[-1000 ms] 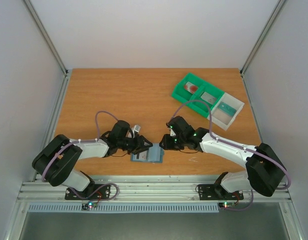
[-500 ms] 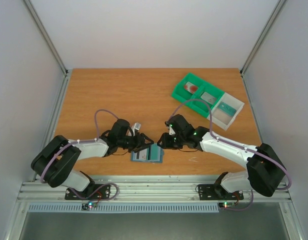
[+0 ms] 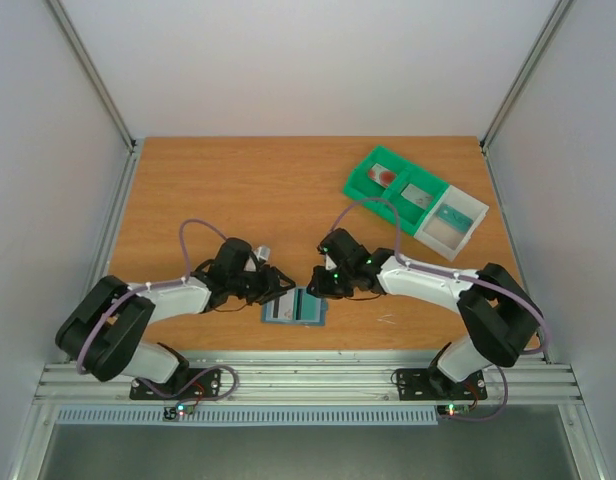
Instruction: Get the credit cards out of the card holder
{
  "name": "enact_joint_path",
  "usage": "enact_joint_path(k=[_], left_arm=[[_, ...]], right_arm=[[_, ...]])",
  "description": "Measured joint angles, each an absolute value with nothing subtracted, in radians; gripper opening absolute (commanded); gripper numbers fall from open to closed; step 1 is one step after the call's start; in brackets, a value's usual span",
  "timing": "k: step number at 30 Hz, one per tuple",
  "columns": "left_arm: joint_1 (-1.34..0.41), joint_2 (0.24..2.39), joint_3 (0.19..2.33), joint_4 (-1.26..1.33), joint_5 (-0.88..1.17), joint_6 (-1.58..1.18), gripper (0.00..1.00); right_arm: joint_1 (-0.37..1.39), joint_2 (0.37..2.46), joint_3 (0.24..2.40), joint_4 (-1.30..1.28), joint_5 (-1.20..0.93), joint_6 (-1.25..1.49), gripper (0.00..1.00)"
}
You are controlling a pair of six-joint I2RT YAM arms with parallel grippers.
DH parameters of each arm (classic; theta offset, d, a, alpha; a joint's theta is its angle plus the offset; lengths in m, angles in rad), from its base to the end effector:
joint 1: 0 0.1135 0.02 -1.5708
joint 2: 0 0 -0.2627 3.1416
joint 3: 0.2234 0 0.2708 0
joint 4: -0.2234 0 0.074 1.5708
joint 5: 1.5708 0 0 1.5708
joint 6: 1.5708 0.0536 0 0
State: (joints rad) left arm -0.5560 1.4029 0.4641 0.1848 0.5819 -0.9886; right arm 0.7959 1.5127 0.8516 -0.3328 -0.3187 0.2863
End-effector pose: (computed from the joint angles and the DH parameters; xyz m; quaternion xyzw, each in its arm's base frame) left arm 0.2113 -0.1660 0.1136 -0.0774 0.8831 -0.4541 0.0888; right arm 0.2106 0.2391 0.1563 -0.2823 0.9046 0.2751 0.1624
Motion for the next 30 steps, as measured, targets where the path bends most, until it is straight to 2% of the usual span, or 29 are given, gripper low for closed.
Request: enact_joint_path(k=[13, 30], left_arm=[[-0.559, 1.508, 0.443, 0.252, 0.628, -0.988, 0.37], [-0.589, 1.525, 0.441, 0.287, 0.633, -1.029, 0.36]], right_arm=[[0.796, 1.650, 0.834, -0.299, -0.306, 0.295, 0.07], [0.796, 1.629, 0.770, -0.199, -0.304, 0.315, 0.08]])
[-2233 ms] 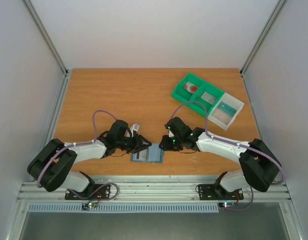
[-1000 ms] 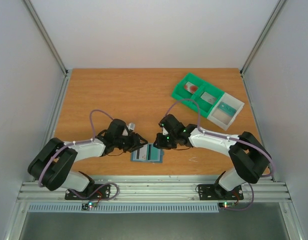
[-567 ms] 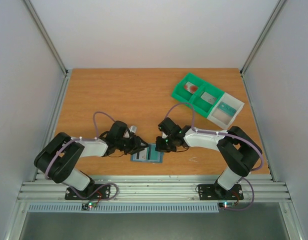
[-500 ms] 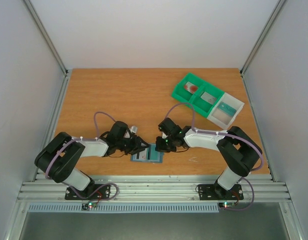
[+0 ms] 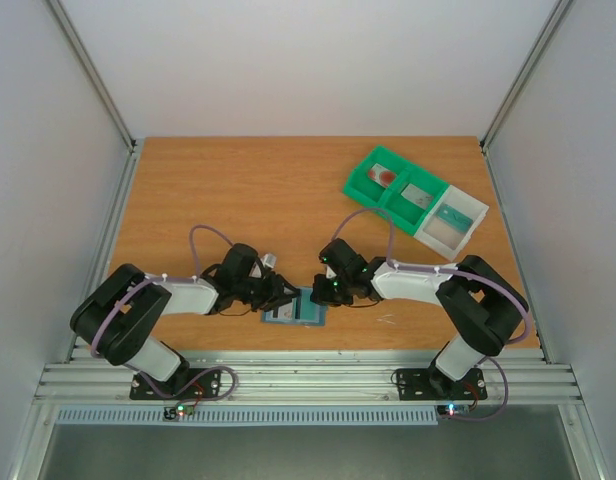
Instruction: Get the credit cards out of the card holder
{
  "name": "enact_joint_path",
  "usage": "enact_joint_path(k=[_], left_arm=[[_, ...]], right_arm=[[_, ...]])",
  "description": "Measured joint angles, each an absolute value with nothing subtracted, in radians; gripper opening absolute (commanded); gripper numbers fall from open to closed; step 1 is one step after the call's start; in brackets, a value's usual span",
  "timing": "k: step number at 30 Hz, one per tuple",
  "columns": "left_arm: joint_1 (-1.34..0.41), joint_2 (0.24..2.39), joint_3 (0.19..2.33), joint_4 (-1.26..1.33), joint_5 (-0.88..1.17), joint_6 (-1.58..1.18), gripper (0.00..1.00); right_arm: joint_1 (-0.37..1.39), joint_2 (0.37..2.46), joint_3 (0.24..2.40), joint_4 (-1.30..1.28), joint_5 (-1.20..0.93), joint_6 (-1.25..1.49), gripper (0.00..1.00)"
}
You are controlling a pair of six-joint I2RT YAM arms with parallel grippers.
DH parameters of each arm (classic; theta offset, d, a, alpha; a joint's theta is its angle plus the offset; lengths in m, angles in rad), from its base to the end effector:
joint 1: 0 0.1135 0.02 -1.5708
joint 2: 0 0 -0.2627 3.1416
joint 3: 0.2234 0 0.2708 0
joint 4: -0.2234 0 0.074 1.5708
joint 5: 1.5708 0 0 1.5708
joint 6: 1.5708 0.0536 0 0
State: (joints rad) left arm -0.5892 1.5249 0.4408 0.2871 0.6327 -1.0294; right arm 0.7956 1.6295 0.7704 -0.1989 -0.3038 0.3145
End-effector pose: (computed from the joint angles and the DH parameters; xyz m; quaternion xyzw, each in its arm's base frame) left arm 0.2039 -0.1744 0.0867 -0.0776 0.8845 -0.4583 0.0389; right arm 0.2088 0.2360 0.1059 -0.2651 0.9195 0.2565 0.1359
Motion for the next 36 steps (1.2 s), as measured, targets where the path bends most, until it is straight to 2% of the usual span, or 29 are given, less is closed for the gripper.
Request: enact_joint_path(k=[5, 13, 22, 36], left_arm=[[-0.598, 1.528, 0.441, 0.286, 0.638, -1.043, 0.35], [-0.605, 1.540, 0.441, 0.288, 0.640, -1.052, 0.26], [-0.608, 1.562, 0.423, 0.326, 0.635, -1.098, 0.01], [-0.617, 1.488, 0.421, 0.282, 0.598, -1.077, 0.00]], right_arm=[[0.796, 1.624, 0.751, -0.163, -0.307, 0.325, 0.08], [0.796, 1.618, 0.735, -0.138, -0.308, 0.336, 0.08], [0.796, 1.613, 0.724, -0.123, -0.307, 0.336, 0.08], [0.796, 1.610, 0.717, -0.117, -0.292, 0.335, 0.08]])
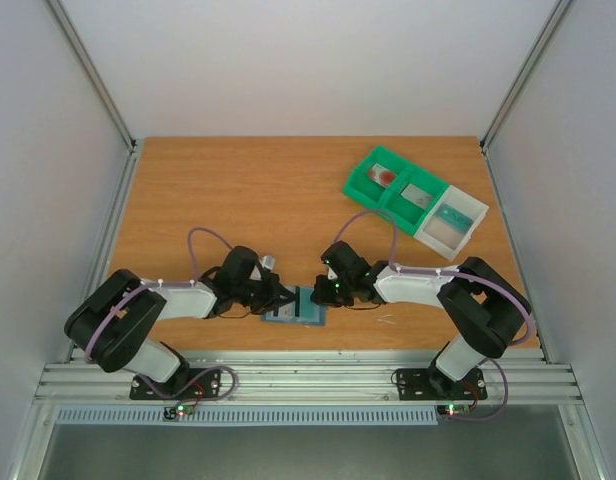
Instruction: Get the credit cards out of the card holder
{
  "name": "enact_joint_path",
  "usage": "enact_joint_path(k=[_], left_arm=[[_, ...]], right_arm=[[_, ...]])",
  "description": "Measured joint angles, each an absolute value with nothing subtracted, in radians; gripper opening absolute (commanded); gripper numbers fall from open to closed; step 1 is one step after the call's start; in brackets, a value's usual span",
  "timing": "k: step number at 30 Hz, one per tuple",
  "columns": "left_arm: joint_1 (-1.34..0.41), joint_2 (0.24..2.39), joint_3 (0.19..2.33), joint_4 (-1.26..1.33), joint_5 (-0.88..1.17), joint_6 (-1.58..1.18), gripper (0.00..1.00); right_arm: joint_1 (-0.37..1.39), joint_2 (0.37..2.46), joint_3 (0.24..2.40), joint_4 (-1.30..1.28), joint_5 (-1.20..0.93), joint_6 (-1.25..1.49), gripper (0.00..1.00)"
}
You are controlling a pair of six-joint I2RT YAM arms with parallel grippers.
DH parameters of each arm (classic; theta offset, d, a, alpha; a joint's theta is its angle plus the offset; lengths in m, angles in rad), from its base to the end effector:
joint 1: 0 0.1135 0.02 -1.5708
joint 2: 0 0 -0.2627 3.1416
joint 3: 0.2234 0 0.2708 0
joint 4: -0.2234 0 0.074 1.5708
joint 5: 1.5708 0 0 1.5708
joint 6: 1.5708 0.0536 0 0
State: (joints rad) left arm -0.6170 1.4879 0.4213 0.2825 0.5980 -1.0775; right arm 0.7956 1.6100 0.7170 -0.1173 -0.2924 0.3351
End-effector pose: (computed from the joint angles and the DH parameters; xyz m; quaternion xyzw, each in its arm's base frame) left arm 0.1963 -0.1763 0.0895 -0.0915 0.8851 -0.4546 0.0386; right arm 0.2054 0.2317 0.1018 -0.2562 0.9165 0.2648 0.1561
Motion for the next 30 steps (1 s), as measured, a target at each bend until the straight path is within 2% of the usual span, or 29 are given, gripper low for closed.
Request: enact_joint_path(k=[19, 30], left_arm=[[-0.607, 1.378, 0.426, 0.143, 0.543, -1.038, 0.00], [-0.603, 1.280, 0.474, -0.027, 0.498, -0.957, 0.01]], right_arm=[[0.772, 1.603, 0.717, -0.135, -0.291, 0.295, 0.09], [0.744, 1.568, 0.719, -0.213, -0.276, 0.247, 0.11]])
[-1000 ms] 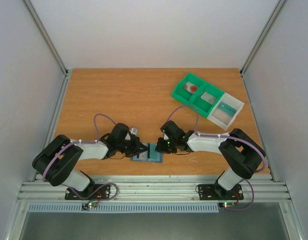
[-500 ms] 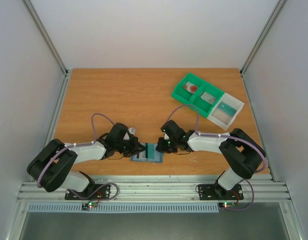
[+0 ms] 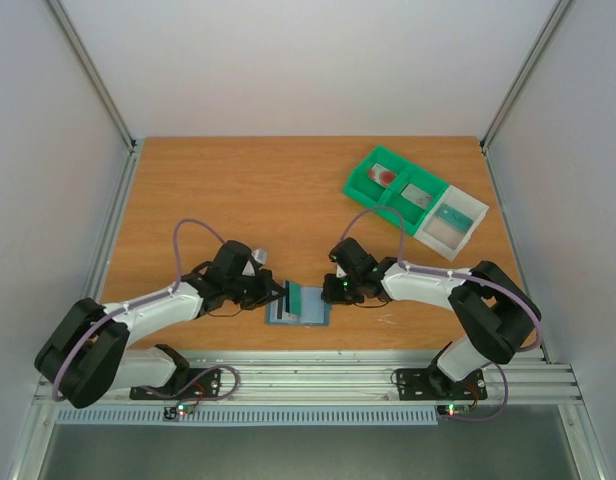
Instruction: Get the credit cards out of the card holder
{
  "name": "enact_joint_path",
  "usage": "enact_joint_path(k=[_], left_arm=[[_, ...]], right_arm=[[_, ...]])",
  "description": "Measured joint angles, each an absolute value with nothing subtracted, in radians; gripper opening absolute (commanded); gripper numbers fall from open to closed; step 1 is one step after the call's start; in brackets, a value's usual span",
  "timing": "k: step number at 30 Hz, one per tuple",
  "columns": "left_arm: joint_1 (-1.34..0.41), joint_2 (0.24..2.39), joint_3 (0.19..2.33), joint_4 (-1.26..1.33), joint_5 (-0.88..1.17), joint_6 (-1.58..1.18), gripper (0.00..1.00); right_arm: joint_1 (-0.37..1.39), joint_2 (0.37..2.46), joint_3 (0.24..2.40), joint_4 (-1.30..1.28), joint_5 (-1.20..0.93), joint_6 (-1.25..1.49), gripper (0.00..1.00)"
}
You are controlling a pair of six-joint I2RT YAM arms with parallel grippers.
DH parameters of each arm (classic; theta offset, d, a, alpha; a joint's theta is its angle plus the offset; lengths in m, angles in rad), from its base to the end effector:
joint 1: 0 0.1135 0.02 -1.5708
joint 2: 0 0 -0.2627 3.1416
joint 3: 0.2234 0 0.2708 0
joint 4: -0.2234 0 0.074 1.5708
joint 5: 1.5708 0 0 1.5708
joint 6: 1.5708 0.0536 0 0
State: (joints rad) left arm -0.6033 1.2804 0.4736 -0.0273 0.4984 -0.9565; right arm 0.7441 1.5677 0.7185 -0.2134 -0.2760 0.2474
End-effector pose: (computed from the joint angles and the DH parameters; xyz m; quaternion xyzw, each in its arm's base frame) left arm 0.1931 -0.1642 0.1263 -0.0714 0.9056 -0.4090 0.0863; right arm 0.2107 0.2138 0.1079 -0.2692 0.9208 0.2356 0.1557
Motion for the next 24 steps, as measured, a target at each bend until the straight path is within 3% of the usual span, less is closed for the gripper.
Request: enact_joint_path(k=[15, 24], left_arm=[[-0.574, 1.174, 0.525, -0.138, 0.472, -0.935, 0.00], [-0.517, 1.063, 0.548, -0.235, 0.430, -0.943, 0.00]], right_arm=[[0.736, 1.390, 0.785, -0.261, -0.316, -0.059, 0.17], [0.749, 1.238, 0.653, -0.038, -0.407, -0.299, 0.15]])
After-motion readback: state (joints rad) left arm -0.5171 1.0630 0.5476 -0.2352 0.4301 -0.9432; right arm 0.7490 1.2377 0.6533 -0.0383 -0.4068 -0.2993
